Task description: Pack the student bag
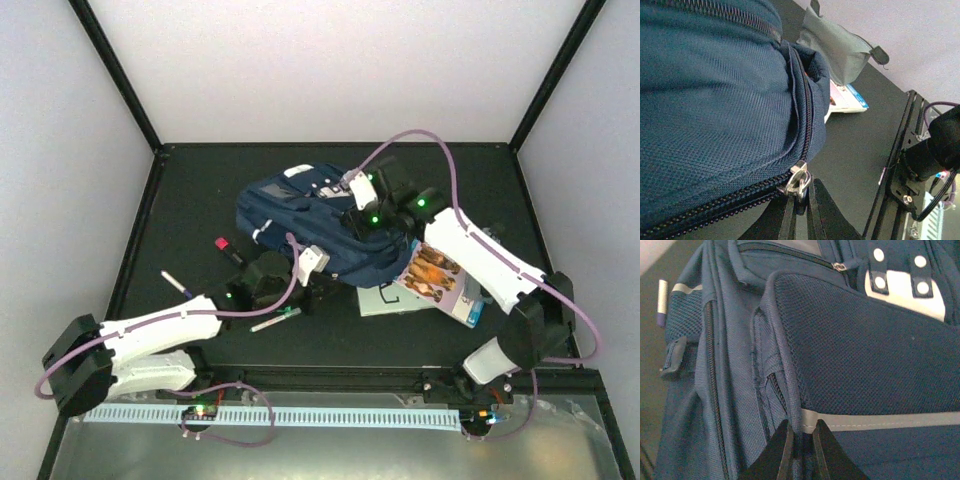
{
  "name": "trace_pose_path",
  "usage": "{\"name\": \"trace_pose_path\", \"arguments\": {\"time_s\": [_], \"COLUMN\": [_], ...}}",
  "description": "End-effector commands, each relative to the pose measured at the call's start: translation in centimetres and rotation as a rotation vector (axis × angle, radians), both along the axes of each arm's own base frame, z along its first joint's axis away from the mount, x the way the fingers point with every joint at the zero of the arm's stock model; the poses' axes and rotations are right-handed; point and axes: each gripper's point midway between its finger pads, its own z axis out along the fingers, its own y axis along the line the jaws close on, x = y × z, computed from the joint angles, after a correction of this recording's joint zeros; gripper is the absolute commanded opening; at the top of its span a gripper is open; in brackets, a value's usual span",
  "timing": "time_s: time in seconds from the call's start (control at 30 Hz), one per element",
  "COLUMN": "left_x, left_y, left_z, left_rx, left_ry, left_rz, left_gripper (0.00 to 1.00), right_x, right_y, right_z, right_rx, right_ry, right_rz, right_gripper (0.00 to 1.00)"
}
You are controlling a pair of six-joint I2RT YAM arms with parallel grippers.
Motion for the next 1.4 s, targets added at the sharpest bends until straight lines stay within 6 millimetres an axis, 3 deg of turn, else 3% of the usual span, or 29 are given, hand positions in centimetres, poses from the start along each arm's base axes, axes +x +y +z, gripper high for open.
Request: {"name": "trace_pose_path", "arguments": {"time_s": [0.0,0.1,0.4,0.47,0.67,0.77,0.9,1.03,1.17,1.3,1.37], "left_x": [-2.8,-3.2,-3.9,-3.8,-3.3,-2.6,-2.7,-3.9,-4.0,-3.0,-2.5], "left_y": [-0.2,-0.1,-1.1,-1.1,-1.5,-2.0,-4.9,-7.8,-7.6,-6.1,-4.7], "left_z": [1.4,0.0,-5.1,-5.4,-3.2,-0.8,3.3,3.5,2.3,1.5,2.7], "left_rx": [-0.018,0.031,0.141,0.150,0.107,0.055,-0.046,0.047,0.084,0.131,0.136], "left_ry": [-0.098,-0.078,-0.017,-0.021,-0.060,-0.082,-0.111,-0.177,-0.194,-0.183,-0.212], "left_rz": [-0.135,-0.161,-0.220,-0.212,-0.193,-0.164,-0.220,-0.269,-0.243,-0.157,-0.103], "left_gripper": [0.02,0.01,0.02,0.01,0.02,0.02,0.02,0.02,0.03,0.26,0.34], "right_x": [3.5,3.3,4.2,4.0,4.2,3.6,2.8,2.9,3.4,3.5,3.1], "right_y": [-0.6,0.0,0.2,0.4,0.3,0.7,2.2,3.0,2.2,1.1,0.7], "right_z": [3.5,4.1,11.0,10.9,8.4,7.1,5.8,5.6,5.8,5.6,5.5], "right_rx": [0.040,0.035,0.048,0.021,0.006,0.044,0.150,0.183,0.146,0.099,0.082], "right_ry": [-0.052,-0.002,-0.098,-0.091,-0.063,-0.043,0.000,0.025,-0.008,-0.029,-0.038], "right_rz": [0.031,0.058,0.057,0.066,0.028,0.035,0.069,0.078,0.051,0.022,0.028], "right_gripper": [0.02,0.02,0.02,0.02,0.02,0.02,0.02,0.02,0.02,0.02,0.02]}}
